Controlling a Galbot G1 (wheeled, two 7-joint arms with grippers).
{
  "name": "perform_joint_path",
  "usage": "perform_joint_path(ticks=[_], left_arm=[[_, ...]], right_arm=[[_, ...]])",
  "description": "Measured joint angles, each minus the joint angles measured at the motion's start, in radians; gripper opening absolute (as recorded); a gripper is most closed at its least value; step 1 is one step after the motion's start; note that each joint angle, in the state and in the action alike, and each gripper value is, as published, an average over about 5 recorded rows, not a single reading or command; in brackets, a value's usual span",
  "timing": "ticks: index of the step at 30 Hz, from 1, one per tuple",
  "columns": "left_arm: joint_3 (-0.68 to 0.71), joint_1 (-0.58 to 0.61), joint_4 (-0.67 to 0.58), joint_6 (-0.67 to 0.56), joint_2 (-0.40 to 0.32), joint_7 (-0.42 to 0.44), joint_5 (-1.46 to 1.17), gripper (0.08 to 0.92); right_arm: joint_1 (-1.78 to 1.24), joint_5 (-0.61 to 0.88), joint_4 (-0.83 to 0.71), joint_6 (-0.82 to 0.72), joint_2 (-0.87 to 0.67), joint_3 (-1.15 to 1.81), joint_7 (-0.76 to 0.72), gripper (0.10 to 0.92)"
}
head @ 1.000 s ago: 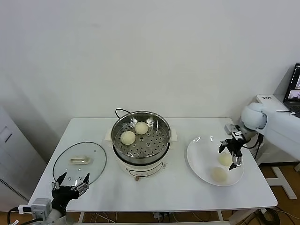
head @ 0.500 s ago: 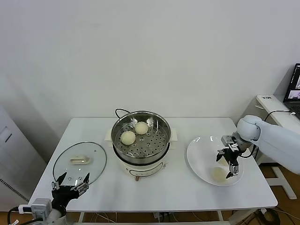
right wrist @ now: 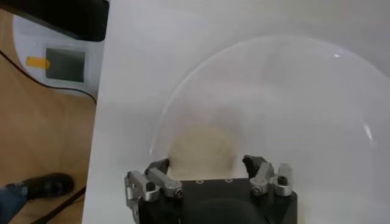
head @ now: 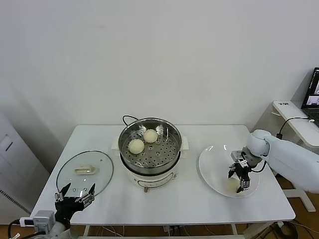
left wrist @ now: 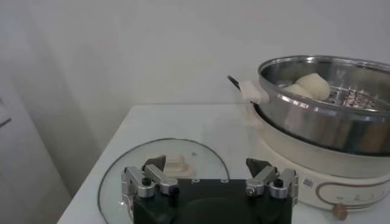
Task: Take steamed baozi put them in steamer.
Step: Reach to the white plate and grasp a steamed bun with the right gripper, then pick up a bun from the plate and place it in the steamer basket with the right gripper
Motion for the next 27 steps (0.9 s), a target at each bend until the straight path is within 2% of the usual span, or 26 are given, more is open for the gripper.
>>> perform_joint_path(ticks=[5,8,18,27], left_arm=[[0.0,-0.001,0.0,0.001,0.002,0.0,0.001,0.823],[0.0,-0.001,0.0,0.002,0.002,0.0,0.002,0.823],[0.004,-0.003,0.0,0.006,0.011,-0.001,0.001,0.823],[0.011,-0.005,0.0,0.009,0.02,-0.001,-0.001,0.823]], right_arm=[[-0.005,-0.002,0.002,-0.005,0.0,0.012,-0.009,0.472],[0.004,0.005,0.008,-0.007,-0.004,0.006,-0.015,0.446],[0.156,0.076,0.004,0.014,0.015,-0.058,-0.044,0.438],[0.365,0.15,-0.069,0.123,0.138,-0.089,-0.077,0.441]])
